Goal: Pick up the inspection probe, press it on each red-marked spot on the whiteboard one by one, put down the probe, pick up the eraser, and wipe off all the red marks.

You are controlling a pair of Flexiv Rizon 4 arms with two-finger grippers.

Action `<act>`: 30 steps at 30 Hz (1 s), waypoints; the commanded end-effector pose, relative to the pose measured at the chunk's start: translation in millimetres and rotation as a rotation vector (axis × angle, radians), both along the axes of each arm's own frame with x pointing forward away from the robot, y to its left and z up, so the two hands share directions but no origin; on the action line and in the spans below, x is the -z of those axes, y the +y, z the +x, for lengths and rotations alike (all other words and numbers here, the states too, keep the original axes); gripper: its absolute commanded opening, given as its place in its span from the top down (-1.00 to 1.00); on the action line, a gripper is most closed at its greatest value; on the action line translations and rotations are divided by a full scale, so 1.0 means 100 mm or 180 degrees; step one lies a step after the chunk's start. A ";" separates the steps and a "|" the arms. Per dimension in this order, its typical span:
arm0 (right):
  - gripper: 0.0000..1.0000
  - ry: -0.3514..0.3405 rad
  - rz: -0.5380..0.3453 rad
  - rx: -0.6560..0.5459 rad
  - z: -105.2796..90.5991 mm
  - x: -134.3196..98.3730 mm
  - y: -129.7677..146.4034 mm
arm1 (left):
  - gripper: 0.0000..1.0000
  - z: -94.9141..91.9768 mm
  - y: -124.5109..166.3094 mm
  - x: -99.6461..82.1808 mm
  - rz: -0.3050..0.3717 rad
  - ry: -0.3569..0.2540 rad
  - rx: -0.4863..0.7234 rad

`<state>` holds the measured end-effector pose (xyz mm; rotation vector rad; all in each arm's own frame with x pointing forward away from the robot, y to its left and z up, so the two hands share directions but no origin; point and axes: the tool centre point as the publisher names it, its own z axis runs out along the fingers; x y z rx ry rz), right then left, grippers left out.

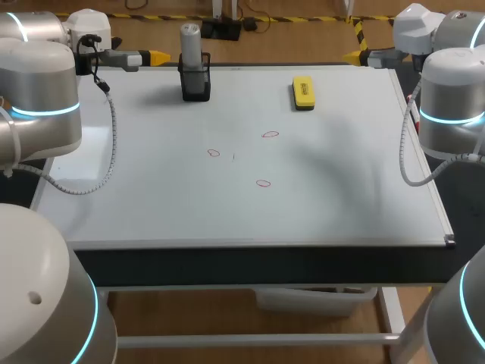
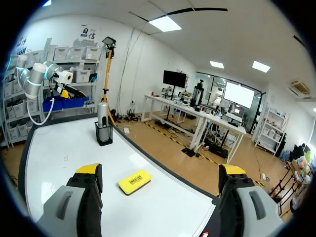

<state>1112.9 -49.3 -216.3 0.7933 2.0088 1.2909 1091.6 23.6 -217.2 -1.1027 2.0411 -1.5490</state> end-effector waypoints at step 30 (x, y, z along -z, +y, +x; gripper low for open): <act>-1.00 0.0001 -0.0001 -0.0001 0.00 0.00 0.00 | -1.00 0.51 -0.54 0.25 -0.0548 -0.0678 0.1827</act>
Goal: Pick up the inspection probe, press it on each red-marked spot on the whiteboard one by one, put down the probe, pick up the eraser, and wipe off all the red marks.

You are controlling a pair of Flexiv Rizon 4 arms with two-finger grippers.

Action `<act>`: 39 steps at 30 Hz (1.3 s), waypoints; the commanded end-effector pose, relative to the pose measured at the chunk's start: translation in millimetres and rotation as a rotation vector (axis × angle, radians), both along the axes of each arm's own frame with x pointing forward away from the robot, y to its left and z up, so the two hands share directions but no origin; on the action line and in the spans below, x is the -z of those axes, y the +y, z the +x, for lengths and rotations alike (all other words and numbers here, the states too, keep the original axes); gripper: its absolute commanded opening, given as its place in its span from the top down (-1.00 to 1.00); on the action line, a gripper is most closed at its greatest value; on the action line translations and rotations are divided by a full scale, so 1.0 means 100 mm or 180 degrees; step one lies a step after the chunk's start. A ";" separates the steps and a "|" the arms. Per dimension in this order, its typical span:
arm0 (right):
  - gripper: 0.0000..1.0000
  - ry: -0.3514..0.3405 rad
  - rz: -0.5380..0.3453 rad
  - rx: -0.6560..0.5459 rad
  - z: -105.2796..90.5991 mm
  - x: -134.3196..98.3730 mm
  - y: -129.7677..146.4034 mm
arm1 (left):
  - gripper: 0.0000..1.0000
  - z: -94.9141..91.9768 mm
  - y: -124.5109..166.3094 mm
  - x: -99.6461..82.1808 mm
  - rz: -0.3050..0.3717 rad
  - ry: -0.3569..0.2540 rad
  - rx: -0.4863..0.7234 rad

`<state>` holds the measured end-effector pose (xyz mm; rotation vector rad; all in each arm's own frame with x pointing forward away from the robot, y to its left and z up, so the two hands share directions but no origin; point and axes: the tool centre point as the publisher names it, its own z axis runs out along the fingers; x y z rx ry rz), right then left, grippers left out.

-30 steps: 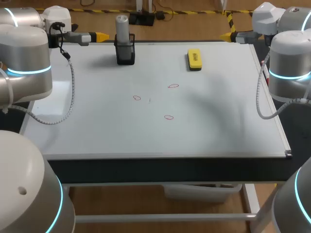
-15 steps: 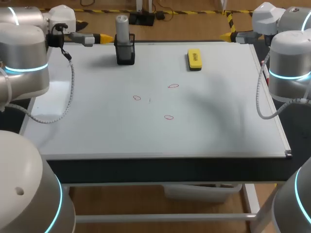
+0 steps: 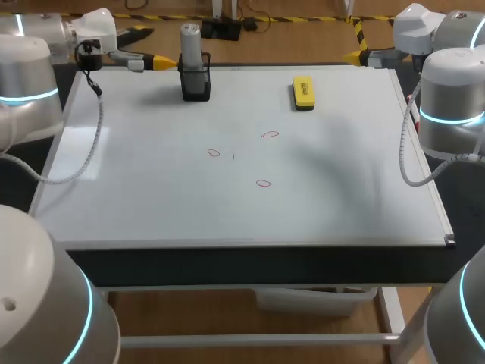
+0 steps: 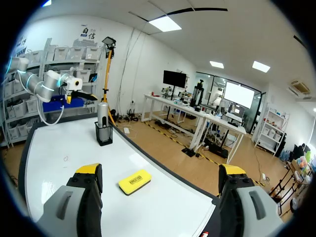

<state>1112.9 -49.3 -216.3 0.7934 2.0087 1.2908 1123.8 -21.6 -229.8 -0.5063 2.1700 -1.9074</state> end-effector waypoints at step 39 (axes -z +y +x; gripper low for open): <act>-1.00 0.0001 -0.0001 -0.0002 0.00 0.00 0.00 | -1.00 0.91 -0.83 0.40 -0.0619 -0.0012 0.1376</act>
